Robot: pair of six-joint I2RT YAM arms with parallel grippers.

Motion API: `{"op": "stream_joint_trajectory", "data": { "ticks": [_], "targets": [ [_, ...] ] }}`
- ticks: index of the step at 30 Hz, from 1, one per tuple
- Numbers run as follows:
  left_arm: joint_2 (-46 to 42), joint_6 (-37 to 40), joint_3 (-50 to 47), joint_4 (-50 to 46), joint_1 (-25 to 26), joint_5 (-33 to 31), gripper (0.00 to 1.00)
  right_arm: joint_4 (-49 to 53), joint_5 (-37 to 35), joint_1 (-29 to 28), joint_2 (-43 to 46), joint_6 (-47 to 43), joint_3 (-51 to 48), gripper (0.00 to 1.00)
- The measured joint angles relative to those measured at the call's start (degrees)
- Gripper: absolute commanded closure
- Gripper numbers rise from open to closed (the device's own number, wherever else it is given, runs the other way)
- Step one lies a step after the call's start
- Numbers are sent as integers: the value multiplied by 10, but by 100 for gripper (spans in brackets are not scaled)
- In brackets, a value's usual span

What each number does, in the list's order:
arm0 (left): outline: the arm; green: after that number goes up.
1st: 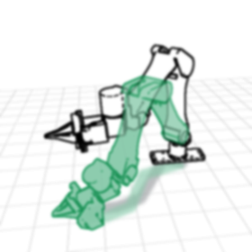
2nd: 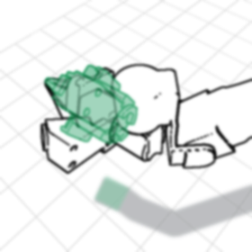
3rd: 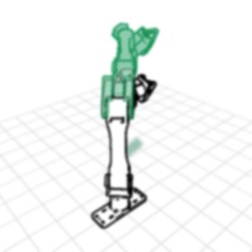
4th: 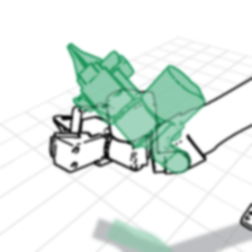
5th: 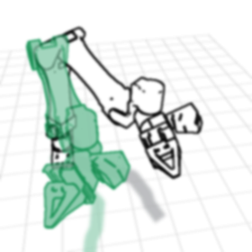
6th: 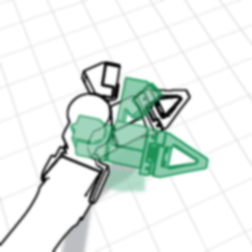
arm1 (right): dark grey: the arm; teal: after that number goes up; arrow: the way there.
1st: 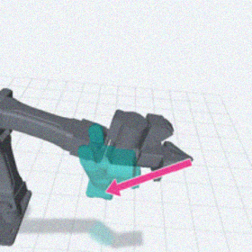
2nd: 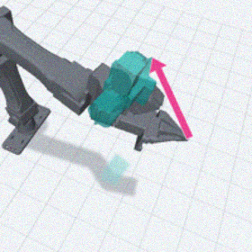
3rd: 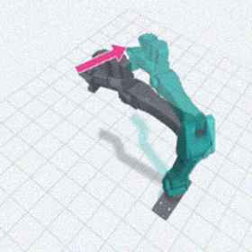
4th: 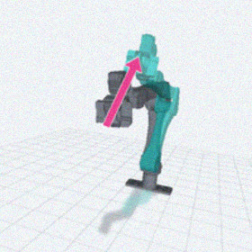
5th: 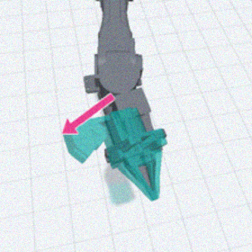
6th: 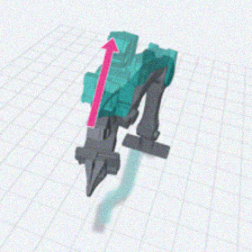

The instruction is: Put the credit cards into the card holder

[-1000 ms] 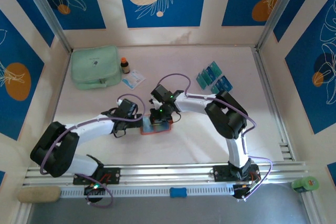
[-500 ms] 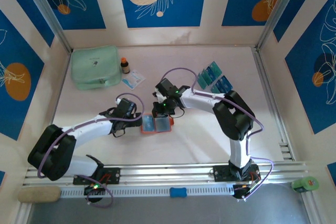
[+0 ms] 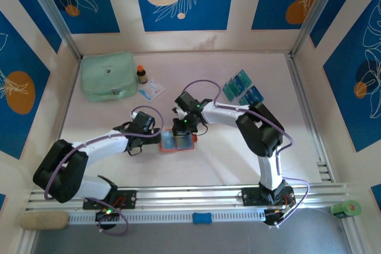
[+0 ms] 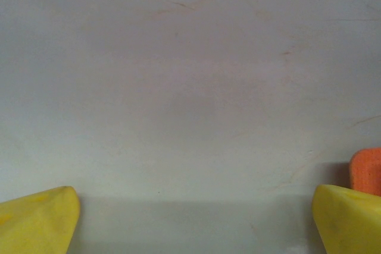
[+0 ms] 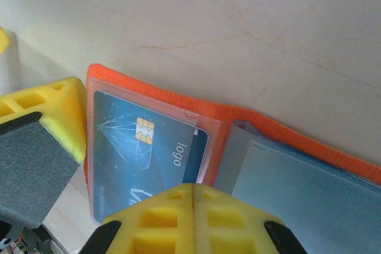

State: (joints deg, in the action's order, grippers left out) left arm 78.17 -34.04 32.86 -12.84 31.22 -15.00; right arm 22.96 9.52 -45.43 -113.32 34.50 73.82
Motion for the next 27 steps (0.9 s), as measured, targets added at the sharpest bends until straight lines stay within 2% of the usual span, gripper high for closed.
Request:
{"op": "stream_joint_trajectory", "data": {
  "ticks": [20,27],
  "targets": [
    [1,0,-6,-1,-1,-1,0,19,5,-7,-20,-1,24,98],
    [-67,-10,-7,-17,-3,-20,0,35,-4,1,38,-9,17,93]
  ]
}}
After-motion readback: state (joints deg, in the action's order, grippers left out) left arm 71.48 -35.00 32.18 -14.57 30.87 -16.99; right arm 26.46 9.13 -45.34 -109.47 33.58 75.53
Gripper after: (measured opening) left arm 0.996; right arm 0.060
